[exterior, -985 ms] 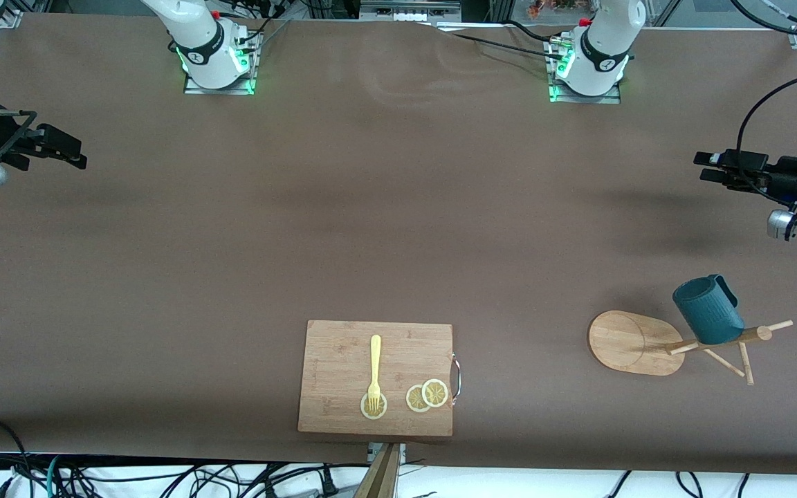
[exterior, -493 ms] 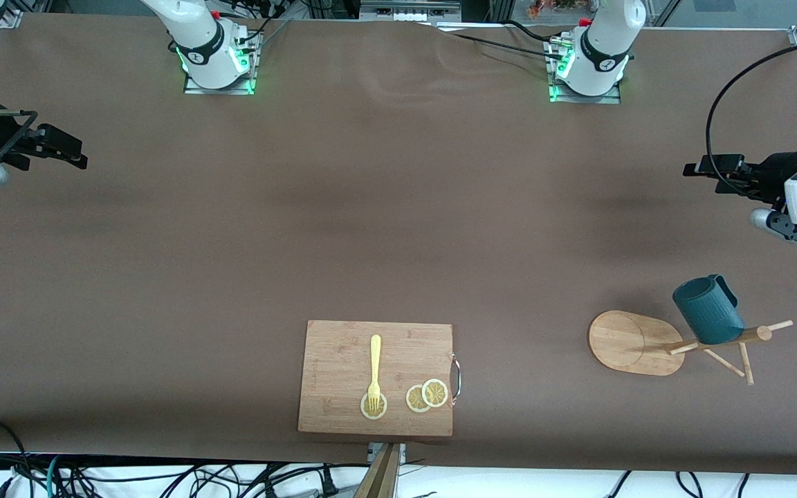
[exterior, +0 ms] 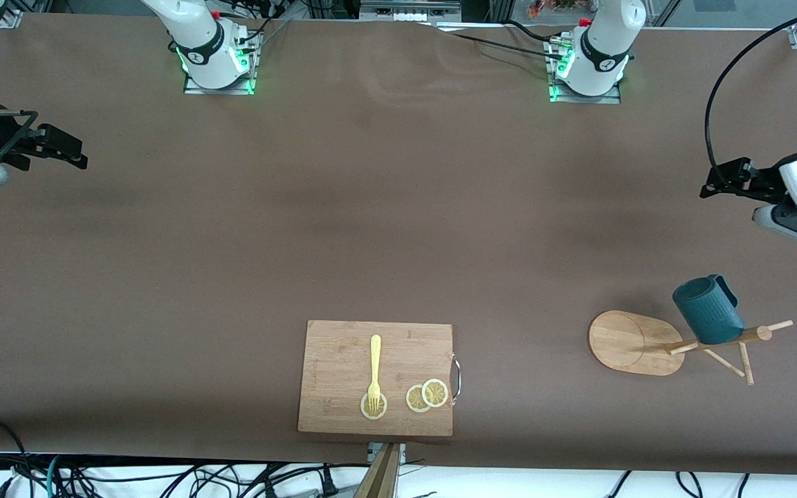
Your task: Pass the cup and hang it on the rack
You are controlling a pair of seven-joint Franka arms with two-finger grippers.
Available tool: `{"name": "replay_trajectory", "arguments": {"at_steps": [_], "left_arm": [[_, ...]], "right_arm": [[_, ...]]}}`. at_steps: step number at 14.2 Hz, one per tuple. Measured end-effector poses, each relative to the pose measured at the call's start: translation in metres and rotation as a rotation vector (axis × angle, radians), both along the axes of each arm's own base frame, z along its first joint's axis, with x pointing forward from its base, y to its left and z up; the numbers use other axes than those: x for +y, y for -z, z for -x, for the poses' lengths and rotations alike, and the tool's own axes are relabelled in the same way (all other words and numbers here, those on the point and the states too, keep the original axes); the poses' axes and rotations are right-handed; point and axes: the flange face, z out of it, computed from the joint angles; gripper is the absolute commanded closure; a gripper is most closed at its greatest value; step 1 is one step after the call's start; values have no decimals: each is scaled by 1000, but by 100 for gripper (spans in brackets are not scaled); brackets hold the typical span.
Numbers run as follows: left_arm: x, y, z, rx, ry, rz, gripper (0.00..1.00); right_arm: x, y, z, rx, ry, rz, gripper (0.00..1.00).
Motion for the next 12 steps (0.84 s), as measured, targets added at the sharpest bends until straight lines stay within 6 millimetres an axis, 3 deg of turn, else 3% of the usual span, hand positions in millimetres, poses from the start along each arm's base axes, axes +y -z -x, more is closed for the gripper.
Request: {"name": "replay_trajectory", "arguments": {"at_steps": [4,7,12], "left_arm": [[-25,-29,8,20,-181,-34,0],[-28,-41,17,35,-230,-45,0],[-20,-36,20,53,-245,-75,0]], "right_arm": [[0,0,0,0,0,0,0],[0,0,0,1,0,0,0],[0,0,0,1,0,0,0]]}}
